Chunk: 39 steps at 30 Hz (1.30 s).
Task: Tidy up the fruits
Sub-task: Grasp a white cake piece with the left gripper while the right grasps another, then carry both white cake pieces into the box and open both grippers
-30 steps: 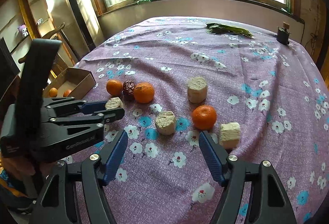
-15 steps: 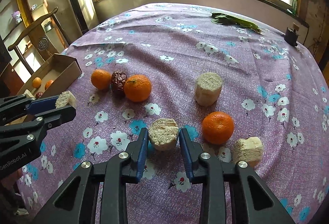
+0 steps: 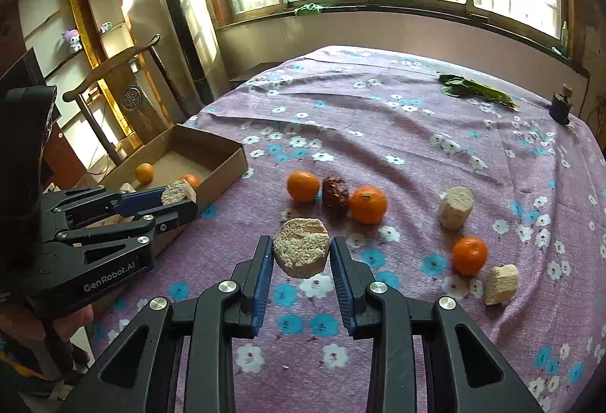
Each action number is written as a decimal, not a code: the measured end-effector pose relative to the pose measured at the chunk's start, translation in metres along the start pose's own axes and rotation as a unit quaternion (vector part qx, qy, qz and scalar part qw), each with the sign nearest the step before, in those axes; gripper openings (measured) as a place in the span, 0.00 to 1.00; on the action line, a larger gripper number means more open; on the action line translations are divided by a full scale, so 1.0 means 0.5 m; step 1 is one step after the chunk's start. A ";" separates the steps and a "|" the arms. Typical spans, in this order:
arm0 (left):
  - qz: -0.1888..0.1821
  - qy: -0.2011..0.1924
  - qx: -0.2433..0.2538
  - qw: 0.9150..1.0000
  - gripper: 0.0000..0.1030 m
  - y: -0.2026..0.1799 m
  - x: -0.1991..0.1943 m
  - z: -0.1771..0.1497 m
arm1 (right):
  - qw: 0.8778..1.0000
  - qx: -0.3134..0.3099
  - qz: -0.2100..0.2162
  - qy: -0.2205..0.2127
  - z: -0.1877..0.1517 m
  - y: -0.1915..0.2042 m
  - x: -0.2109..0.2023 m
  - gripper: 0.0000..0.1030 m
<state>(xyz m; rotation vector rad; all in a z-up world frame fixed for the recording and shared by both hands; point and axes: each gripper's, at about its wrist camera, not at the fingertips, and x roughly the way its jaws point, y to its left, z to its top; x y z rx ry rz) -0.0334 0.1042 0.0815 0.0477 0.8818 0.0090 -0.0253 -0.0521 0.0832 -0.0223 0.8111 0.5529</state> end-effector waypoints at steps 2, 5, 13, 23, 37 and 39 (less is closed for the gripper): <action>0.007 -0.002 -0.004 1.000 0.27 0.020 -0.008 -0.006 | 1.000 -0.006 0.011 0.001 0.001 0.024 0.009 0.33; 0.018 -0.005 -0.014 1.000 0.27 0.056 -0.018 -0.014 | 0.999 -0.017 0.028 0.005 0.006 0.068 0.024 0.33; 0.040 -0.004 -0.046 0.998 0.27 0.146 -0.029 -0.036 | 0.997 -0.050 0.055 0.017 0.021 0.162 0.062 0.33; 0.051 0.021 -0.098 0.994 0.27 0.273 -0.007 -0.074 | 0.992 -0.085 0.079 0.040 0.041 0.255 0.131 0.33; 0.066 0.059 -0.121 0.989 0.27 0.328 0.032 -0.113 | 0.981 -0.132 0.108 0.097 0.035 0.352 0.259 0.33; 0.069 0.059 -0.122 0.988 0.28 0.327 0.032 -0.112 | 0.980 -0.132 0.107 0.103 0.034 0.352 0.269 0.33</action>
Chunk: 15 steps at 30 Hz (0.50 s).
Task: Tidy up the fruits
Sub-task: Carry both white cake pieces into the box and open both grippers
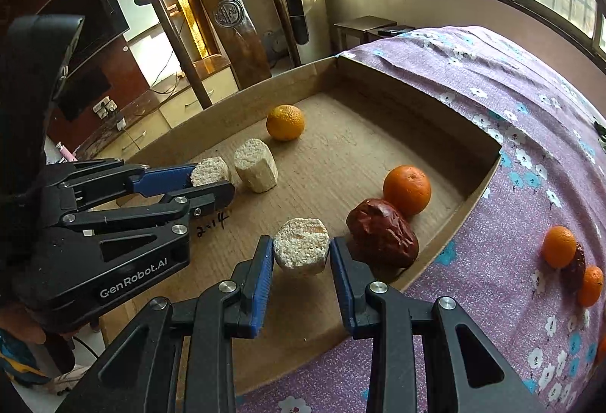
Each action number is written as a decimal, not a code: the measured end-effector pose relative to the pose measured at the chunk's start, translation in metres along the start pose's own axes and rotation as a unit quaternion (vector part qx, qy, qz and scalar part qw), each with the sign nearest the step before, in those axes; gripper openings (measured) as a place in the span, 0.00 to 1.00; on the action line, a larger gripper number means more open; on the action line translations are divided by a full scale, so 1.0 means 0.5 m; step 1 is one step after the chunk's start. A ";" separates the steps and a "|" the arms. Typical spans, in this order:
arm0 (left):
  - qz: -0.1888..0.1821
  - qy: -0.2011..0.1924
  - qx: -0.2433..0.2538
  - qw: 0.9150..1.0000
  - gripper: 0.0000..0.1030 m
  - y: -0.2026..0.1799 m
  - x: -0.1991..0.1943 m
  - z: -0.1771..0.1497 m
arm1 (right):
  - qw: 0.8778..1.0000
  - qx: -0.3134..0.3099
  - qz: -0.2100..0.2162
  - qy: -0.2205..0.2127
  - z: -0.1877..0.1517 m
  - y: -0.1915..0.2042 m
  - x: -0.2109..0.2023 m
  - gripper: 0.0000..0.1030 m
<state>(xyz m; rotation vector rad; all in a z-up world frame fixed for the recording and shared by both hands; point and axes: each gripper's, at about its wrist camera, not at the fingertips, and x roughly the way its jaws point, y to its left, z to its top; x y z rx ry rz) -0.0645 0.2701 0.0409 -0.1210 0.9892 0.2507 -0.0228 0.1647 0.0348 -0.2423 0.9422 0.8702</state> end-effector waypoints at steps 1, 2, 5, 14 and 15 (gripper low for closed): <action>0.003 0.001 -0.001 1.000 0.28 0.000 0.001 0.002 | 1.000 -0.002 0.000 -0.002 0.000 0.002 0.002 0.33; 0.005 0.003 -0.001 1.000 0.28 0.000 0.002 0.002 | 1.000 -0.003 0.000 0.000 0.001 0.003 0.004 0.33; 0.009 0.005 -0.003 1.000 0.28 -0.001 0.004 0.003 | 1.000 -0.013 -0.005 0.004 0.002 0.013 0.009 0.33; 0.019 -0.020 -0.014 1.000 0.63 0.003 -0.022 0.005 | 1.000 -0.018 -0.014 -0.015 -0.003 0.023 -0.013 0.50; 0.018 -0.026 -0.016 0.999 0.67 0.001 -0.029 0.006 | 1.000 -0.016 -0.015 -0.020 -0.005 0.021 -0.020 0.50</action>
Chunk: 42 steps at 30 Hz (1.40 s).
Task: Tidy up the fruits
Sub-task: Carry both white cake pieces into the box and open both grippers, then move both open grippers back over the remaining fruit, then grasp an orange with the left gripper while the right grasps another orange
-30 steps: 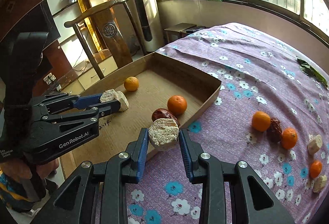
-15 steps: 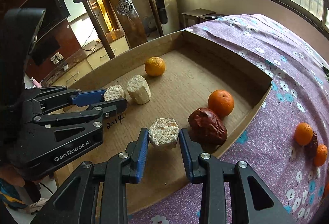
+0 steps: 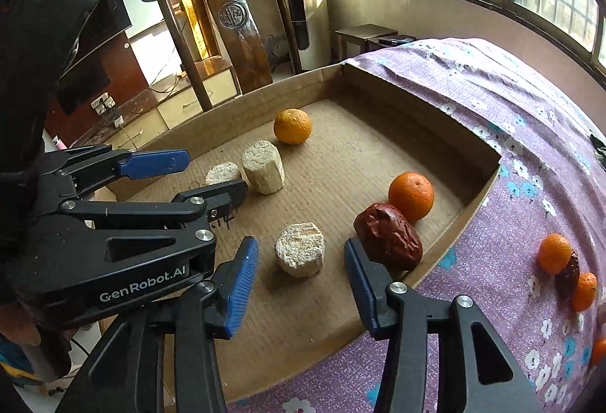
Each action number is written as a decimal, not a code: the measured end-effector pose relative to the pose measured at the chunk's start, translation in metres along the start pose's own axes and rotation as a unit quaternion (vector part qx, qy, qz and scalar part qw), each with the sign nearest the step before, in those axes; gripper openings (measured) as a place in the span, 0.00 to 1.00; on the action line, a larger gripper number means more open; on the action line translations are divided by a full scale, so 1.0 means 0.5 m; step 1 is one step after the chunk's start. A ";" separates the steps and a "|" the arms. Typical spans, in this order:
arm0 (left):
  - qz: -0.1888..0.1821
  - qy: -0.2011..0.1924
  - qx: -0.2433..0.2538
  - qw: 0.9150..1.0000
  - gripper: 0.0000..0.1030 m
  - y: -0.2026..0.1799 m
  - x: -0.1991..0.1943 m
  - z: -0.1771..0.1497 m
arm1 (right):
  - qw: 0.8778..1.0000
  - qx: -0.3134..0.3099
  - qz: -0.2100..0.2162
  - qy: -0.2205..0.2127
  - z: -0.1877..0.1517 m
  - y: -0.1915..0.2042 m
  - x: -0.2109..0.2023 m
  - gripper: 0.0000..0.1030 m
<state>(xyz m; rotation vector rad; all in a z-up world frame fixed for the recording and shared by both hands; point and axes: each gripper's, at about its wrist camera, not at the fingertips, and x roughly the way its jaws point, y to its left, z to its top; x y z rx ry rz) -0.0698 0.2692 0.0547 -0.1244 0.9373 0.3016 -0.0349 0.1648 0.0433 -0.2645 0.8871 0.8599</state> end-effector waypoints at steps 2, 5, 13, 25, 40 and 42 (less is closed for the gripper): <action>0.001 -0.010 0.002 1.000 0.69 -0.007 -0.014 0.003 | 1.000 0.008 0.001 -0.012 -0.004 -0.006 -0.020 0.51; -0.003 -0.025 0.007 1.000 0.75 -0.028 -0.035 0.007 | 0.999 0.017 -0.010 -0.030 -0.010 -0.019 -0.054 0.56; -0.049 -0.039 0.020 0.998 0.79 -0.128 -0.070 0.020 | 0.994 0.061 -0.067 -0.056 -0.054 -0.091 -0.139 0.62; -0.131 0.004 0.092 0.987 0.82 -0.363 -0.043 0.021 | 0.974 0.158 -0.156 -0.049 -0.202 -0.287 -0.263 0.66; -0.086 0.041 0.165 0.982 0.82 -0.489 0.119 0.102 | 0.957 0.234 -0.156 -0.067 -0.305 -0.436 -0.331 0.66; -0.089 0.045 0.165 0.981 0.82 -0.492 0.137 0.109 | 0.958 0.235 -0.150 -0.068 -0.303 -0.442 -0.326 0.66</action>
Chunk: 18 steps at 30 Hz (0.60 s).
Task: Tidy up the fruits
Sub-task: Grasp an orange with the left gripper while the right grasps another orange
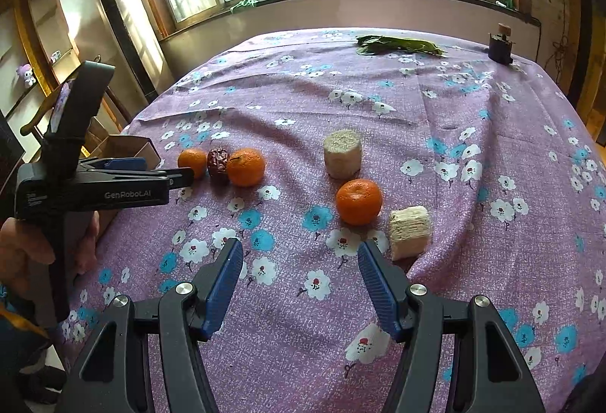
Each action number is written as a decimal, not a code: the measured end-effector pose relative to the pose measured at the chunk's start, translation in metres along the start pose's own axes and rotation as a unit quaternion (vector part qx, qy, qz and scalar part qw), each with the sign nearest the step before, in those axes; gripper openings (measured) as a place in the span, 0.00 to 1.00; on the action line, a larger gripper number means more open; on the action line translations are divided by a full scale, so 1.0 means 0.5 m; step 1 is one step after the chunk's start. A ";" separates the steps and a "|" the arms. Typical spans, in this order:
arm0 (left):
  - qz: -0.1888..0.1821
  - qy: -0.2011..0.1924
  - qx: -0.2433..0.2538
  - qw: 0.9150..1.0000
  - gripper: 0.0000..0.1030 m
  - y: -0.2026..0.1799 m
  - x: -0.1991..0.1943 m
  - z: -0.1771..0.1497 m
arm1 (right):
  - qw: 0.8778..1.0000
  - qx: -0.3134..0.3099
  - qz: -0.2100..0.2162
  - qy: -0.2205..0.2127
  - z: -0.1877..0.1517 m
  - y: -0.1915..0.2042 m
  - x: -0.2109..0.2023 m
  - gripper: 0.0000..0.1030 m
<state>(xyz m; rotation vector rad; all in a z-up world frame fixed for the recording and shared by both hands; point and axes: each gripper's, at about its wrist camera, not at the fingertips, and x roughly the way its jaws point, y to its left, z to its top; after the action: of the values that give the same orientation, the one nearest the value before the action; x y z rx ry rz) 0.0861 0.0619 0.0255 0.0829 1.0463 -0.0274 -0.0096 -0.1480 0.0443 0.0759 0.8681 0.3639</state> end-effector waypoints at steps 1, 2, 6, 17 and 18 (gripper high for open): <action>-0.004 -0.002 0.002 1.000 0.82 -0.001 0.005 0.004 | 1.000 -0.002 0.002 0.002 0.001 0.000 0.004 0.66; -0.004 -0.004 0.004 1.000 0.82 -0.003 0.010 0.007 | 1.000 -0.005 0.004 0.005 0.005 0.002 0.009 0.66; -0.039 -0.006 0.007 0.999 0.41 -0.011 0.018 0.011 | 1.000 -0.017 0.005 0.010 0.018 0.013 0.023 0.66; -0.028 -0.021 -0.024 0.999 0.31 0.010 -0.051 -0.031 | 0.998 -0.060 0.023 0.024 0.071 0.077 0.101 0.66; -0.030 -0.024 -0.026 0.999 0.31 0.013 -0.063 -0.037 | 0.997 -0.065 0.023 0.024 0.079 0.083 0.111 0.66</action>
<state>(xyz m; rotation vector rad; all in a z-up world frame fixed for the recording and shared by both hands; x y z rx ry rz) 0.0549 0.0694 0.0439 0.0033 1.0010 -0.0558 0.0412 -0.0867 0.0379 -0.0334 0.8888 0.4664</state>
